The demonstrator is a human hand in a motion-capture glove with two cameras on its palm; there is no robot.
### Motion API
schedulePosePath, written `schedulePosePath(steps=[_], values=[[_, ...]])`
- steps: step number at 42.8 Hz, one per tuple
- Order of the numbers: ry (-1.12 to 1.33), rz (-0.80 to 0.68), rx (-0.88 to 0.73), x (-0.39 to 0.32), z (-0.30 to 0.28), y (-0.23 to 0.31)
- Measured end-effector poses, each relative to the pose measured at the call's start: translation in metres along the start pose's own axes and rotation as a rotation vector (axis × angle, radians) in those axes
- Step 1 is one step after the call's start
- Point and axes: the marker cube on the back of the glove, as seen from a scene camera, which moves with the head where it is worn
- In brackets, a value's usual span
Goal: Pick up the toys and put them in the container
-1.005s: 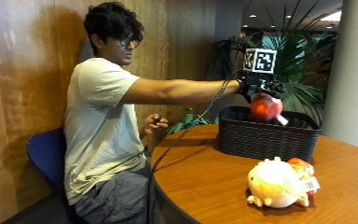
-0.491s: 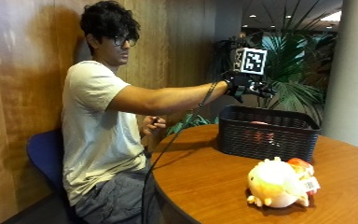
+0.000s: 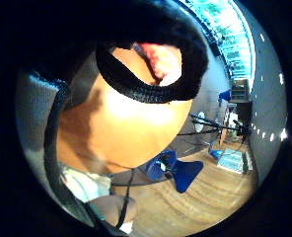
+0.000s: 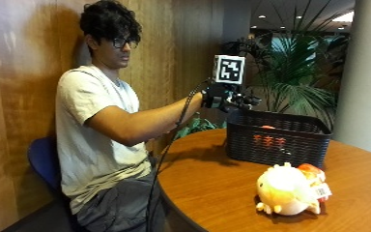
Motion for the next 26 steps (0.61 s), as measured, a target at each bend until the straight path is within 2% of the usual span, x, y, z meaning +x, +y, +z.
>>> schedulePosePath(steps=[7, 14, 17, 26], values=[[0.004, -0.021, 0.002, 0.026, 0.020, 0.041], [0.072, 0.075, -0.014, 0.044, 0.049, 0.075], [0.051, 0.055, -0.019, 0.050, 0.058, 0.089], [0.003, 0.102, -0.011, 0.059, 0.067, 0.107]])
